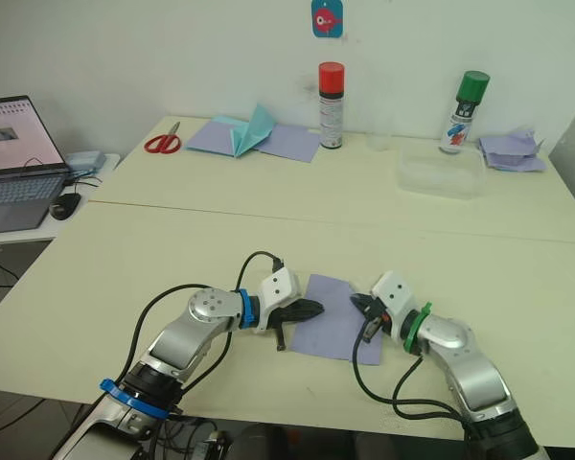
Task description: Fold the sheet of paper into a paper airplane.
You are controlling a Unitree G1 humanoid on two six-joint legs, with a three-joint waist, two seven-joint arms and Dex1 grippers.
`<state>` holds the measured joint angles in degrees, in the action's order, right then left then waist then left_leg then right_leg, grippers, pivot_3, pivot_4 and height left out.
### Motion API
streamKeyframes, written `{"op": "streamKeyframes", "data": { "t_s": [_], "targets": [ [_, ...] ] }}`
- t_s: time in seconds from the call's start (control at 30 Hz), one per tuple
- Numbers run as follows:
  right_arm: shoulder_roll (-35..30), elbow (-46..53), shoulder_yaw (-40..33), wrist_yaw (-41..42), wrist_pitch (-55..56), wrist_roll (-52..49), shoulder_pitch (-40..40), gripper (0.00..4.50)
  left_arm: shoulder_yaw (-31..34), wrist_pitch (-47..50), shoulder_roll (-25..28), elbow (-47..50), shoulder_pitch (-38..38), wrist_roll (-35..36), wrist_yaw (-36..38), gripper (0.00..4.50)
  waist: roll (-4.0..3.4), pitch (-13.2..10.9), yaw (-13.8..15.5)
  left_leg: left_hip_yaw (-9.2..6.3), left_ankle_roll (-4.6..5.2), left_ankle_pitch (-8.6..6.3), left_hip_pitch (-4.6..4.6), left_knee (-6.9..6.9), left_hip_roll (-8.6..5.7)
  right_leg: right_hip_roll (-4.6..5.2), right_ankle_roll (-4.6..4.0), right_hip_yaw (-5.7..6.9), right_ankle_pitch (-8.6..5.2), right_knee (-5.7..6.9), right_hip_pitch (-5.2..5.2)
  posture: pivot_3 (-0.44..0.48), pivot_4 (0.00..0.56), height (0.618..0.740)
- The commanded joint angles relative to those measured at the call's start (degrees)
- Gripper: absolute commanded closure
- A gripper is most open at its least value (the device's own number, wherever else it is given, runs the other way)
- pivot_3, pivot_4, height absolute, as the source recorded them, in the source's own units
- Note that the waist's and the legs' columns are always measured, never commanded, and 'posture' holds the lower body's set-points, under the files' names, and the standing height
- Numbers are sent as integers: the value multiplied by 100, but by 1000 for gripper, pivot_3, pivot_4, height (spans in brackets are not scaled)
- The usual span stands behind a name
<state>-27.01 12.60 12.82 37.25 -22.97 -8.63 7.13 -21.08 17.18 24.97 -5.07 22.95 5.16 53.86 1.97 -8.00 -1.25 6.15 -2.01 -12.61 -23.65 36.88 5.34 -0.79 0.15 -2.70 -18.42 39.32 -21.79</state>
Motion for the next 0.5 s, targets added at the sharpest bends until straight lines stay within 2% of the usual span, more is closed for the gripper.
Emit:
{"op": "streamKeyframes", "data": {
  "t_s": [0.03, 0.3, 0.47, 0.5],
  "targets": [
    [-52, -137, 63, 22, -32, 166, 120, 4450, -270, 269, 33, -324, -167, -308, -46, 4500, 0, 0, 1, 0, 0, 0, 0, 0, 0, 0, 0, 0, 0, -1, 1, 0, 150, 740],
    [52, -330, -35, -147, -232, 209, 256, 4450, -177, 101, 83, -305, -185, -290, -43, 4500, 0, 0, -3, -1, 0, 0, 6, -1, 5, 0, 0, 1, 1, -9, 9, 0, 150, 740],
    [40, -262, -7, -89, -299, 178, 192, 4450, 481, 352, 65, 76, -147, 394, 56, 4500, 1, -1, -22, 0, 0, 0, 11, -2, 9, 0, 0, 1, 1, -12, 13, 0, 150, 740],
    [38, -254, -1, -86, -306, 180, 183, 4500, 588, 422, 90, 148, -146, 533, 103, 3969, 1, -2, -29, 0, 0, 0, 10, -3, 10, 0, 0, 1, 1, -12, 11, 0, 150, 740]
  ]
}}
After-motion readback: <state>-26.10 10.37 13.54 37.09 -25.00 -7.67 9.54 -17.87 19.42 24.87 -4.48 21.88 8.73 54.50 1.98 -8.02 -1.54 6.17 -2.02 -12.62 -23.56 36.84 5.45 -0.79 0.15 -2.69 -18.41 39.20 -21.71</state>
